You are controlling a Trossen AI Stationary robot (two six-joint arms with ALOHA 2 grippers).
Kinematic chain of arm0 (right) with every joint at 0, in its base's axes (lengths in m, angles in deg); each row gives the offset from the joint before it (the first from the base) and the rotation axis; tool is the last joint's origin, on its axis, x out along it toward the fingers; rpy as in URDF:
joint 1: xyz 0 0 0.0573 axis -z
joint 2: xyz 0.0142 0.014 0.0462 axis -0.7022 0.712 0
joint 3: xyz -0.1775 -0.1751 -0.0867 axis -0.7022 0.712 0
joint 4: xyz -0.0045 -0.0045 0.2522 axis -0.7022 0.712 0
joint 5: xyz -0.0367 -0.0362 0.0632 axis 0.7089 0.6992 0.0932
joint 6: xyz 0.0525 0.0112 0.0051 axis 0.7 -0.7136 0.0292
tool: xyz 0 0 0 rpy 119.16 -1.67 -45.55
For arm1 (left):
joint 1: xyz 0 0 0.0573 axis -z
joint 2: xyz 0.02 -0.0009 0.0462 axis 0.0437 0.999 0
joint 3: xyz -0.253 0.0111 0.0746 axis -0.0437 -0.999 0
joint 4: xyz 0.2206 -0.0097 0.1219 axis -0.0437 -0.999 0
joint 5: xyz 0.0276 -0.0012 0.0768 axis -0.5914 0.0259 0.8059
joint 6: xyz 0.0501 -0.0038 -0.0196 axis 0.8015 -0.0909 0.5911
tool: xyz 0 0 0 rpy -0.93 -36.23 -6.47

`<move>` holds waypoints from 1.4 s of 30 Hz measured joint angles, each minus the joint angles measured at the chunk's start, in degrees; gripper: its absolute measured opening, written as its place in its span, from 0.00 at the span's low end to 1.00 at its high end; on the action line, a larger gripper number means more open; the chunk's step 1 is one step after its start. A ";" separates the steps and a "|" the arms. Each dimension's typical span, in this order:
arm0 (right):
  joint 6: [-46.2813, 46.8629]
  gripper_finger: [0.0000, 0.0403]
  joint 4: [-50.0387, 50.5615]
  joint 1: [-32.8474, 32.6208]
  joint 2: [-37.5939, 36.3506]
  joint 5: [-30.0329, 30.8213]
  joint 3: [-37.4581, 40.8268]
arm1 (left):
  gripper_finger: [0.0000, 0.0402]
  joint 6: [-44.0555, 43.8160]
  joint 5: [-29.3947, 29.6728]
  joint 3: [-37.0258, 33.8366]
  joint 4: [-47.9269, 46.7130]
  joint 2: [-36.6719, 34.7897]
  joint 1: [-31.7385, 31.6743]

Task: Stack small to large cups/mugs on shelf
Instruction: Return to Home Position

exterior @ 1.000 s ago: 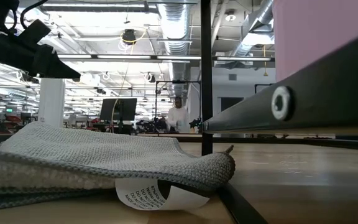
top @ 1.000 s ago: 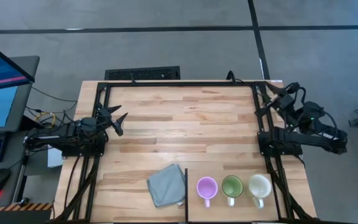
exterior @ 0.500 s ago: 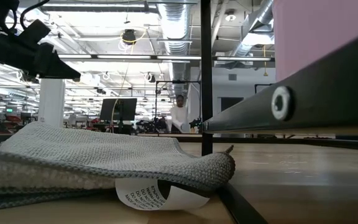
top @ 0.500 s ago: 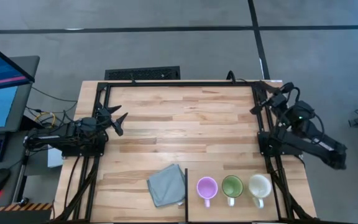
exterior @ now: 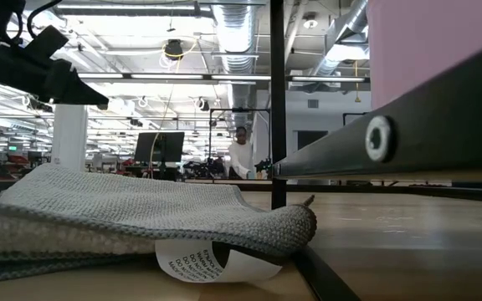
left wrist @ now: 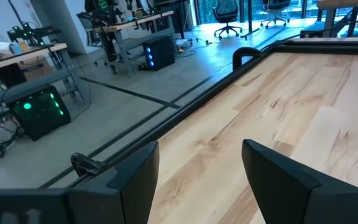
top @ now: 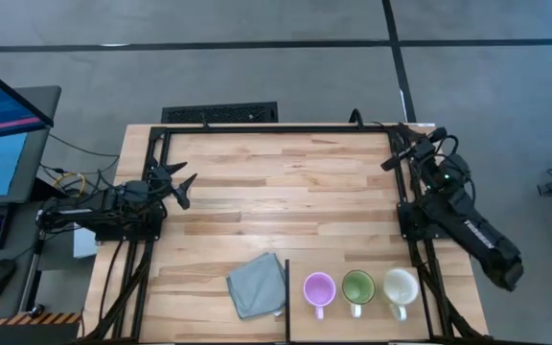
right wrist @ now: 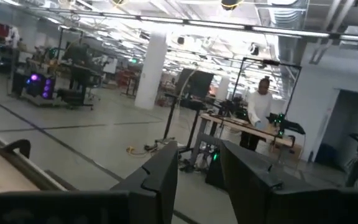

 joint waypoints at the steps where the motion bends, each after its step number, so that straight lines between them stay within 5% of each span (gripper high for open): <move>1: 0.61 0.36 -1.15 1.72 -0.01 -1.52 0.99 | 0.55 0.01 0.00 0.00 0.00 0.00 0.01; 10: 6.80 0.36 -3.26 15.64 0.00 -14.23 6.67 | 0.55 1.76 0.09 0.00 4.06 -0.01 -0.03; 17: 9.57 0.36 -5.40 23.78 -0.02 -22.73 8.90 | 0.55 17.72 -0.09 0.04 21.14 -0.02 -0.04; 21: 11.98 0.36 -9.54 27.40 -0.02 -26.92 10.73 | 0.55 20.88 -1.00 0.07 21.98 -0.01 -2.20; 27: 14.13 0.36 -10.26 30.76 -0.02 -30.00 11.19 | 0.55 19.56 -6.81 0.07 22.08 0.55 -14.36; 34: 14.16 0.36 -10.19 31.68 -0.02 -30.02 11.19 | 0.55 16.24 -26.60 0.02 20.10 1.87 -32.39; 42: 13.67 0.36 -8.02 34.51 0.07 -29.97 11.47 | 0.55 13.04 -37.45 -1.57 21.43 3.85 -44.19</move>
